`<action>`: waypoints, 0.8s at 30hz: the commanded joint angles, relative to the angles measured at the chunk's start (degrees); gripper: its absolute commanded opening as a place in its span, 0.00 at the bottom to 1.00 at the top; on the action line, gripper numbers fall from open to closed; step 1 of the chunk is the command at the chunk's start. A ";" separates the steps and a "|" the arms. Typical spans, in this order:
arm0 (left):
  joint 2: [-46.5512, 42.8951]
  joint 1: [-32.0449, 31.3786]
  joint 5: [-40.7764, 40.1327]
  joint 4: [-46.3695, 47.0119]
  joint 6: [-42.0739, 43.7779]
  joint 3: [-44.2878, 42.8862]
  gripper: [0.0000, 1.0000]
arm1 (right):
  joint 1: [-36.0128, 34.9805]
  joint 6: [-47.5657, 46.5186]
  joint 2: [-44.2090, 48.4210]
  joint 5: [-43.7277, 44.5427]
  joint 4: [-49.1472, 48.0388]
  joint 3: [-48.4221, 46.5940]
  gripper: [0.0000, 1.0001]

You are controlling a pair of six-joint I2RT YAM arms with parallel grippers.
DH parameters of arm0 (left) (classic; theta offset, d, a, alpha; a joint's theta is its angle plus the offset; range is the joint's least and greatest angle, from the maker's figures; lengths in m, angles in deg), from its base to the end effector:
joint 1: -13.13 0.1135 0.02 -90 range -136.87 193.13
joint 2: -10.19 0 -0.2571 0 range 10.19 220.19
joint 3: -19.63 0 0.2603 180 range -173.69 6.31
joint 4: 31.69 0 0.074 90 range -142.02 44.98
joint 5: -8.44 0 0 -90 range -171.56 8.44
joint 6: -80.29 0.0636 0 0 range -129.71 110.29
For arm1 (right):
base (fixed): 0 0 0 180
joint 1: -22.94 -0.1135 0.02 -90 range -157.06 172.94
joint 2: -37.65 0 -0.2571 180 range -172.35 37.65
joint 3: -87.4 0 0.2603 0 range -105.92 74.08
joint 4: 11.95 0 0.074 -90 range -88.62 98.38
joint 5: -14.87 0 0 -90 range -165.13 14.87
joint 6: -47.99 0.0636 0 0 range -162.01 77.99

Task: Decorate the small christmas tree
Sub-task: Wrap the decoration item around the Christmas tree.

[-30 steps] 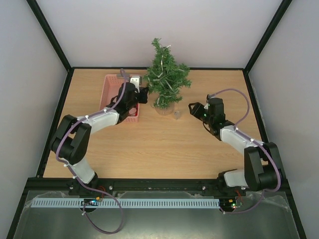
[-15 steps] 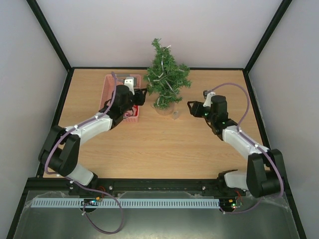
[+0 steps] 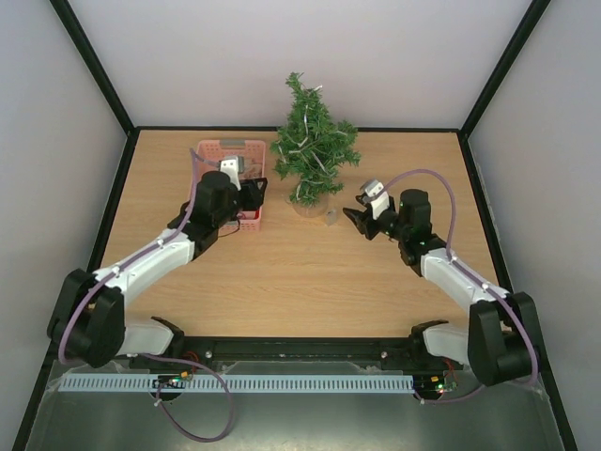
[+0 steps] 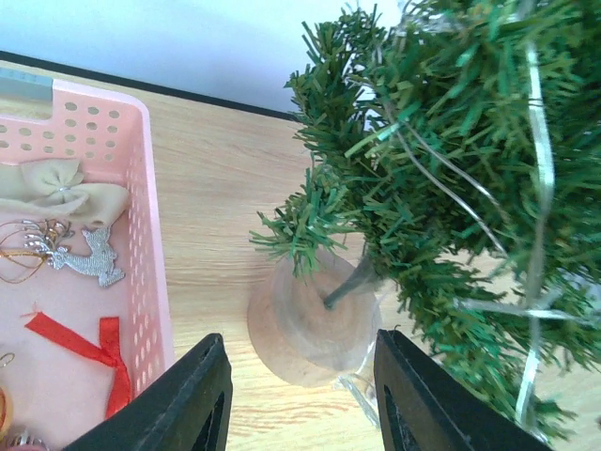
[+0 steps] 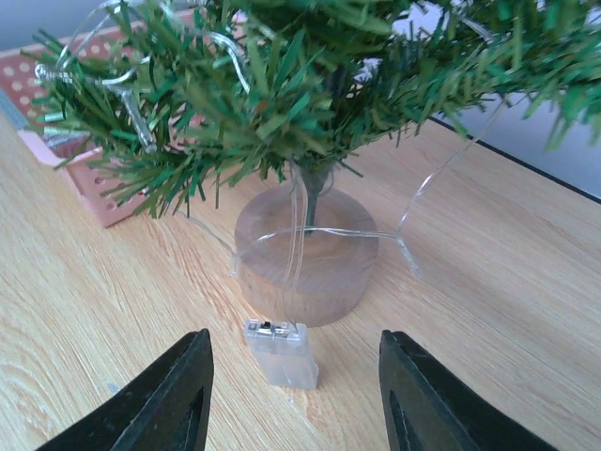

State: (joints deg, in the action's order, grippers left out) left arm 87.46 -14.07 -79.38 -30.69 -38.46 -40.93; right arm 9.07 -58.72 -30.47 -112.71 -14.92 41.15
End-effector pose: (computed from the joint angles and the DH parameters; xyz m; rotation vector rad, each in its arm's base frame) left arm 0.3058 -0.1599 0.2522 0.0017 1.9060 -0.7092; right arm 0.2659 0.1056 0.2148 -0.9058 1.6371 0.5862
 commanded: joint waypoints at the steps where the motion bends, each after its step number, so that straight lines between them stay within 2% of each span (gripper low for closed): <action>1: -5.15 0.13 1.79 -0.94 -1.78 3.10 0.43 | -0.51 -3.61 -3.08 -3.56 -10.30 1.74 0.47; 9: -7.93 0.13 5.67 -1.11 -2.72 4.59 0.44 | -2.27 -3.38 -10.11 -2.92 -14.44 0.44 0.47; 20: -9.60 0.14 5.28 -2.35 -2.08 4.76 0.44 | -3.14 -3.51 -17.46 -2.54 -16.59 -3.09 0.27; 24: -9.51 0.13 5.39 -2.27 -2.08 4.82 0.44 | -3.11 -4.38 -18.32 -2.55 -16.40 -3.92 0.23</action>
State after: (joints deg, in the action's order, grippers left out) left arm 78.83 -14.07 -74.27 -32.81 -40.82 -36.76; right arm 6.30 -61.56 -48.15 -115.03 -28.32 39.32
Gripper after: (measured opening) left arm 0.444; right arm 0.243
